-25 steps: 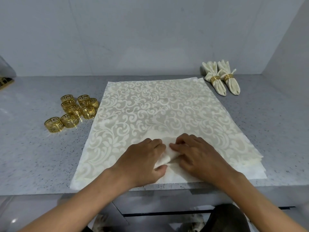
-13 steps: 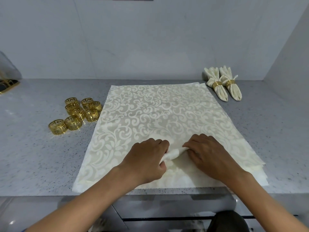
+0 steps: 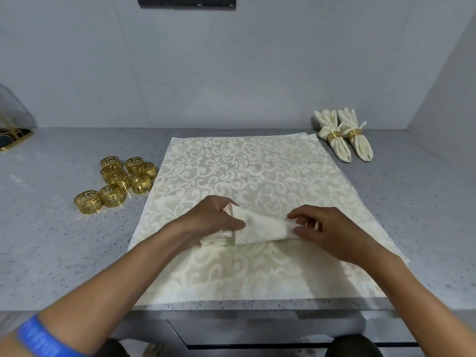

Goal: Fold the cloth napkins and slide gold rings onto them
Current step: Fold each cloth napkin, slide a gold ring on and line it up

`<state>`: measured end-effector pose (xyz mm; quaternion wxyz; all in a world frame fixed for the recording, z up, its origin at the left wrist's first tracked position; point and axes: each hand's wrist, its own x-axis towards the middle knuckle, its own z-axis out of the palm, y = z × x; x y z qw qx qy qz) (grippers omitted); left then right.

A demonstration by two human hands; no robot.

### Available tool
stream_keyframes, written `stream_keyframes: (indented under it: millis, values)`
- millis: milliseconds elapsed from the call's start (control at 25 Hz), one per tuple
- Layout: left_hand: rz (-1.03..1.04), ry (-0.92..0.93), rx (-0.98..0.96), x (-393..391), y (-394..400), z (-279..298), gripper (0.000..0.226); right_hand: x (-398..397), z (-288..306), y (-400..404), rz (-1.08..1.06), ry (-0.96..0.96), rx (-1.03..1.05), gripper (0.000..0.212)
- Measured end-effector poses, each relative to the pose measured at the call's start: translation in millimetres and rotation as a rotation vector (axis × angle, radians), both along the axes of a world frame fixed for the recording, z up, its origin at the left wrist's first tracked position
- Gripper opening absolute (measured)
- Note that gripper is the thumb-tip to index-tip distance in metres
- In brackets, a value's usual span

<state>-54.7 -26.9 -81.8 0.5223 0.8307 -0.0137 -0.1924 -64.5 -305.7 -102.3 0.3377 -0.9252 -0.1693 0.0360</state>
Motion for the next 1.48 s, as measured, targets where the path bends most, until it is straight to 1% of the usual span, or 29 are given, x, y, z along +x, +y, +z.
stream_keyframes:
  millis: [40, 120, 240, 280, 360, 440, 520, 600, 680, 720, 800, 840, 880, 960, 1080, 1120, 1160, 1200, 1240, 1280, 1320, 1360, 1400, 1440, 1480]
  values:
    - [0.006, -0.011, 0.02, 3, 0, -1, 0.025, 2, -1, 0, -0.027, 0.028, 0.054, 0.014]
    - [0.012, -0.077, 0.118, 5, -2, -3, 0.027, 2, -4, 2, -0.076, 0.048, 0.143, 0.01]
    - [-0.008, -0.205, 0.209, 2, -2, -11, 0.025, -2, -7, 1, -0.133, 0.026, 0.201, 0.013]
    - [-0.013, -0.274, 0.241, 0, -1, -16, 0.027, -5, -7, -1, -0.148, 0.001, 0.196, 0.014]
    - [-0.015, -0.459, 0.334, -4, 4, -30, 0.031, -11, -8, -4, -0.149, -0.061, 0.121, 0.015]
    - [-0.017, -0.588, 0.342, -7, 8, -43, 0.028, -16, -10, -3, -0.135, -0.131, 0.016, 0.014]
    - [-0.017, -0.633, 0.35, -8, 10, -52, 0.028, -19, -10, -3, -0.129, -0.243, -0.111, 0.015]
    - [-0.005, -0.641, 0.381, -5, 10, -56, 0.031, -26, -14, 3, -0.151, -0.404, -0.255, 0.016]
    - [0.007, -0.63, 0.397, -4, 10, -56, 0.033, -37, -15, 20, -0.166, -0.534, -0.339, 0.013]
    - [0.007, -0.622, 0.401, -3, 10, -56, 0.034, -42, -18, 33, -0.141, -0.536, -0.348, 0.016]
    - [-0.004, -0.614, 0.403, -2, 8, -56, 0.04, -50, -21, 56, -0.006, -0.344, -0.396, 0.049]
    - [-0.014, -0.614, 0.408, -2, 8, -56, 0.045, -52, -23, 65, 0.057, -0.241, -0.452, 0.057]
    - [-0.022, -0.613, 0.414, -2, 9, -57, 0.049, -53, -26, 72, 0.097, -0.186, -0.5, 0.06]
    - [-0.012, -0.624, 0.442, -2, 12, -57, 0.055, -54, -26, 75, 0.105, -0.152, -0.554, 0.063]
    - [-0.072, -0.615, 0.508, -6, 7, -52, 0.043, -56, -19, 67, 0.124, -0.093, -0.598, 0.063]
    - [-0.102, -0.599, 0.505, -9, 7, -48, 0.043, -55, -18, 68, 0.141, -0.075, -0.608, 0.062]
    - [-0.109, -0.571, 0.459, -13, 12, -42, 0.046, -55, -16, 69, 0.154, -0.059, -0.617, 0.062]
    - [-0.048, -0.557, 0.4, -17, 22, -35, 0.049, -54, -15, 70, 0.163, -0.048, -0.627, 0.061]
    - [0.089, -0.57, 0.366, -19, 39, -27, 0.049, -53, -15, 71, 0.169, -0.042, -0.638, 0.06]
    - [0.278, -0.607, 0.414, -20, 63, -21, 0.046, -51, -16, 71, 0.17, -0.043, -0.648, 0.061]
    - [0.46, -0.647, 0.581, -20, 90, -15, 0.041, -50, -17, 73, 0.17, -0.044, -0.656, 0.063]
    - [0.58, -0.636, 0.768, -19, 119, -13, 0.035, -50, -18, 74, 0.167, -0.043, -0.663, 0.065]
    - [0.634, -0.589, 0.89, -20, 144, -12, 0.029, -51, -18, 75, 0.162, -0.038, -0.663, 0.067]
    - [0.633, -0.529, 0.957, -20, 163, -12, 0.022, -52, -19, 76, 0.157, -0.034, -0.659, 0.067]
    - [0.602, -0.497, 0.963, -20, 174, -13, 0.016, -52, -19, 77, 0.15, -0.033, -0.657, 0.068]
